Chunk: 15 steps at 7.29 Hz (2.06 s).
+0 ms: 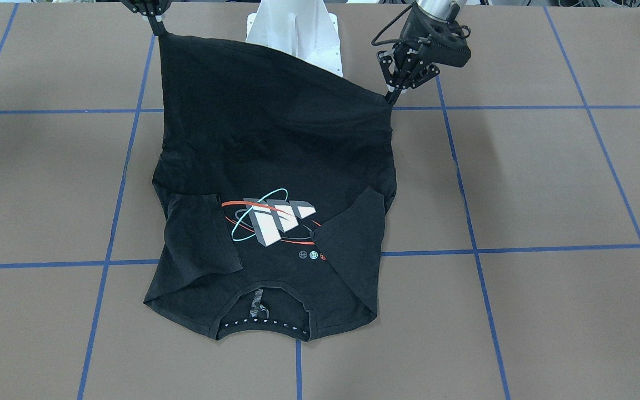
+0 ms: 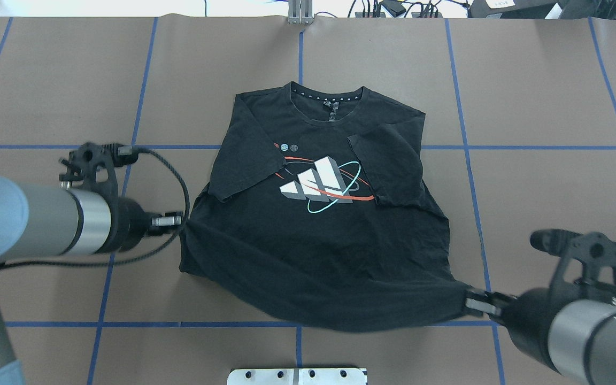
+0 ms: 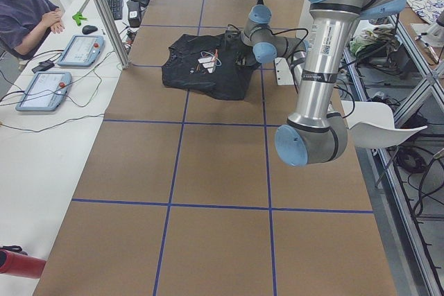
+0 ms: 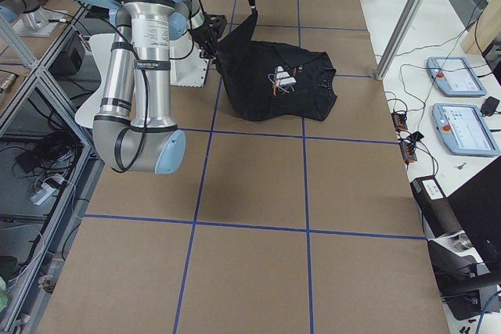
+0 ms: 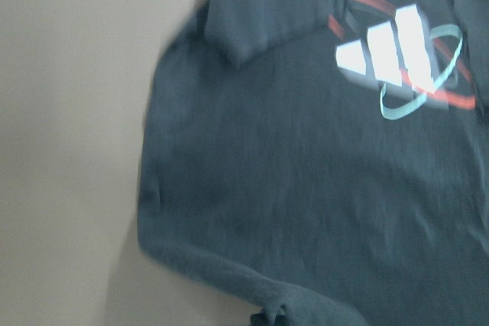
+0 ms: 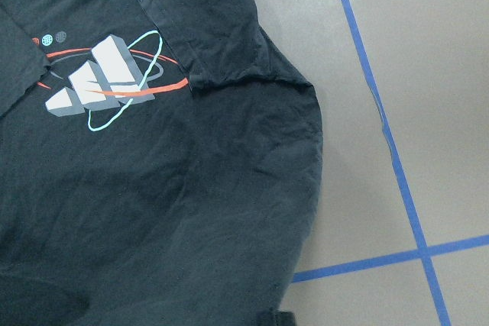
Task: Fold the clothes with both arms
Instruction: 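Lift the hem with both grippers and fold it over onto the collar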
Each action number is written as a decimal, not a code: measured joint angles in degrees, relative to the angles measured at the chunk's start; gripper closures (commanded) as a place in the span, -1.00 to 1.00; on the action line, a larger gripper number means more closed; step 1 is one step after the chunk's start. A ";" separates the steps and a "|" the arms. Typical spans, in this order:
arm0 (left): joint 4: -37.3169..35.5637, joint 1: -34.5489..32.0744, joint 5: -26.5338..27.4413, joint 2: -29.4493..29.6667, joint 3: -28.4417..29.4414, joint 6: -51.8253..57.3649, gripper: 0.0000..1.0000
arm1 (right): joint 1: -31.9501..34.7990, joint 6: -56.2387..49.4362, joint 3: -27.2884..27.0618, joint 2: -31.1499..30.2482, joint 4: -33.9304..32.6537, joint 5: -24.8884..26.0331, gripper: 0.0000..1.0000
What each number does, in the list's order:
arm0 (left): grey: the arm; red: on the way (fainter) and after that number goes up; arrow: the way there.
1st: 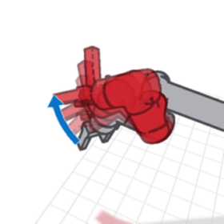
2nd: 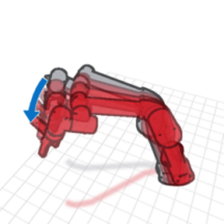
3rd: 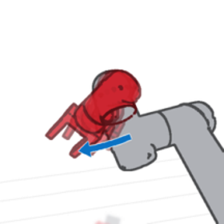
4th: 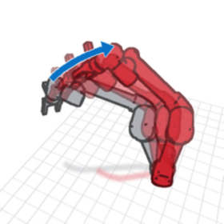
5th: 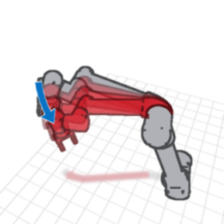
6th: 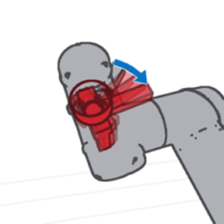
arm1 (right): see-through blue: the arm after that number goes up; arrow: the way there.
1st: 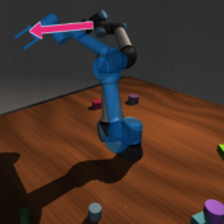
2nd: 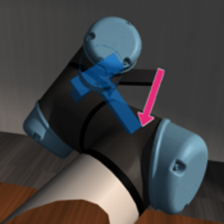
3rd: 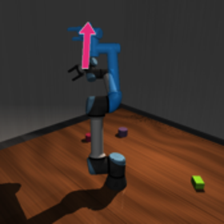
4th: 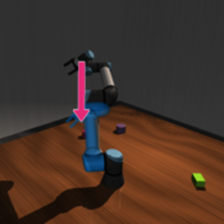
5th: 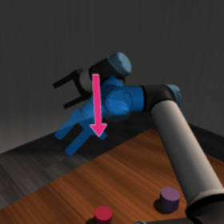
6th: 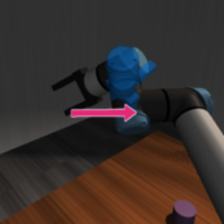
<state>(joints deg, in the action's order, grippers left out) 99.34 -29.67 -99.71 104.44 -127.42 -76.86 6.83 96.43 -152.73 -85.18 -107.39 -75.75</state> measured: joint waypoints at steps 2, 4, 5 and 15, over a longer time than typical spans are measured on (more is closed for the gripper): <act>0.07 -5.48 -0.02 7.04 8.23 3.10 1.00 | 10.11 -6.53 9.07 7.62 0.02 -4.76 1.00; 0.67 -9.14 -0.08 13.86 16.82 3.98 1.00 | 20.24 -11.87 17.16 12.59 0.51 -9.63 1.00; 1.15 -10.65 -0.03 16.03 20.05 4.52 1.00 | 24.74 -13.99 20.88 15.09 0.65 -12.24 1.00; 19.02 -17.30 1.97 30.74 54.78 8.48 1.00 | 42.29 -21.96 67.07 34.40 20.11 -17.82 1.00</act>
<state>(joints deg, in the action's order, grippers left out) 118.36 -46.97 -97.74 135.18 -72.64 -68.38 49.11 74.47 -85.67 -50.78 -87.28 -93.57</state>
